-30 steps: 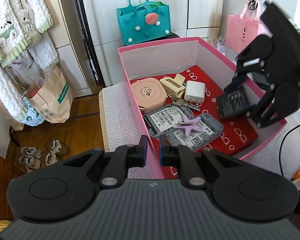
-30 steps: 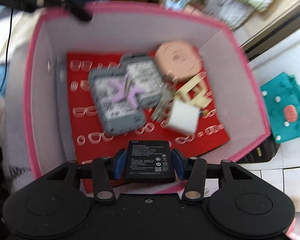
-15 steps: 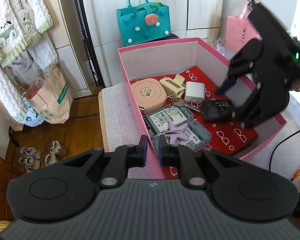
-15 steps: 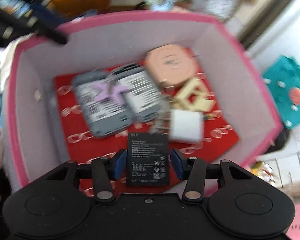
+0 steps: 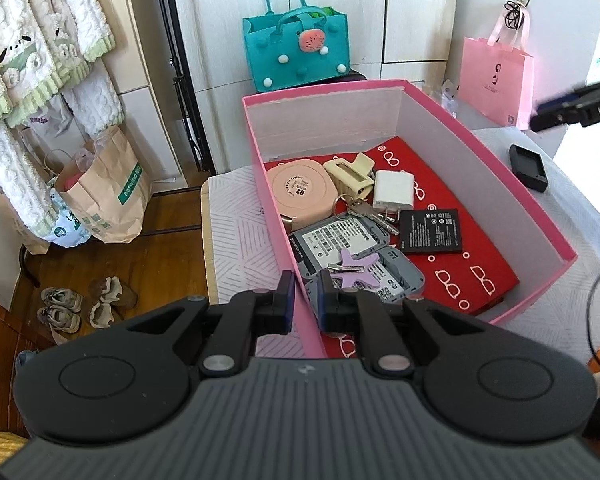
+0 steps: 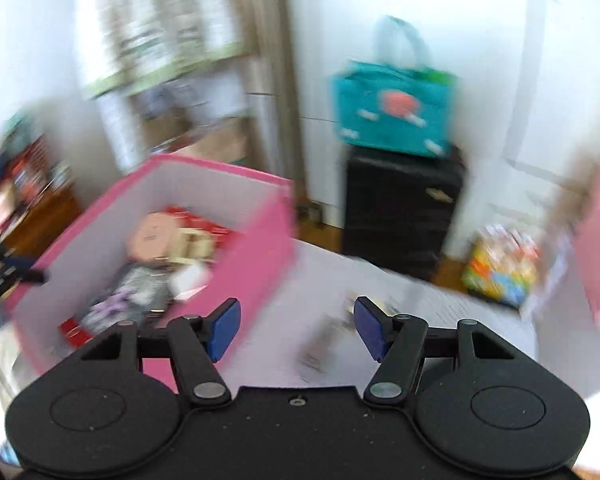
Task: Organize rigid objects
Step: 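Grasp the black rubber phone case with the right gripper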
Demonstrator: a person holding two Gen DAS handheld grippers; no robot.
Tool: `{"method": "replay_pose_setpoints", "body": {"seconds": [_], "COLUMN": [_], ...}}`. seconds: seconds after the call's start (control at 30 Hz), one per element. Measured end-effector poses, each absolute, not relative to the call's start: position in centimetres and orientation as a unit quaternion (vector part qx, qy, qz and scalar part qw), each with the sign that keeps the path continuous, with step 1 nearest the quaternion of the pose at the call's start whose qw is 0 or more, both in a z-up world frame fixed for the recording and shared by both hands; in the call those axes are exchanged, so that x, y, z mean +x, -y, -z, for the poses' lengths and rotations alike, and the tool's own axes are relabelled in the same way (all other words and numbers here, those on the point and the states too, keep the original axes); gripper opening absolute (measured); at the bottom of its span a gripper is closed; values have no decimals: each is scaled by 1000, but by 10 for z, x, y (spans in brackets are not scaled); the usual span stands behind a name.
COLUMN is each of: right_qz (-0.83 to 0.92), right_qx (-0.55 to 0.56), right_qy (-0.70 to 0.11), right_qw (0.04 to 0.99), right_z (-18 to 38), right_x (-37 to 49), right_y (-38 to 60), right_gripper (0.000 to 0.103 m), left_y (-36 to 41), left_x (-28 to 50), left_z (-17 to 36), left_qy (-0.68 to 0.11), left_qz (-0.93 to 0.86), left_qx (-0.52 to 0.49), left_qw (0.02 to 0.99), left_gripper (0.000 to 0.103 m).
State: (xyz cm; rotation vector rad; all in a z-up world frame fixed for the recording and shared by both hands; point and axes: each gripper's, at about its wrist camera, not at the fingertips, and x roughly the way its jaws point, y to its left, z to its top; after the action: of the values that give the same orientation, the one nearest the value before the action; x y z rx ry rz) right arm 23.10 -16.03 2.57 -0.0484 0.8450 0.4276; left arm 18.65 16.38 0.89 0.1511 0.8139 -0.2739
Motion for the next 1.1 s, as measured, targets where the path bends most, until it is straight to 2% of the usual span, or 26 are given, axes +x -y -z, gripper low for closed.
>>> {"method": "replay_pose_setpoints", "body": {"seconds": [0.3, 0.53, 0.73, 1.03, 1.1], "right_qz": [-81, -28, -47, -45, -41], "right_qx": [85, 141, 122, 49, 27], "right_qy": [-445, -412, -405, -400, -391], "right_qw": [888, 900, 905, 914, 919], "right_z": [60, 90, 101, 106, 106], "right_x": [218, 209, 236, 264, 261], "right_y": [223, 241, 237, 216, 215], "right_gripper": [70, 82, 90, 91, 78], "left_y": [-160, -159, -159, -154, -155], "left_x": [187, 188, 192, 191, 191], "left_z": [-7, -8, -8, -7, -8], "left_qy": [-393, -398, -401, -398, -397], "left_qz": [120, 118, 113, 107, 107], "left_qx": [75, 80, 78, 85, 85], "left_qw": [909, 906, 906, 907, 908], "left_gripper": [9, 9, 9, 9, 9]}}
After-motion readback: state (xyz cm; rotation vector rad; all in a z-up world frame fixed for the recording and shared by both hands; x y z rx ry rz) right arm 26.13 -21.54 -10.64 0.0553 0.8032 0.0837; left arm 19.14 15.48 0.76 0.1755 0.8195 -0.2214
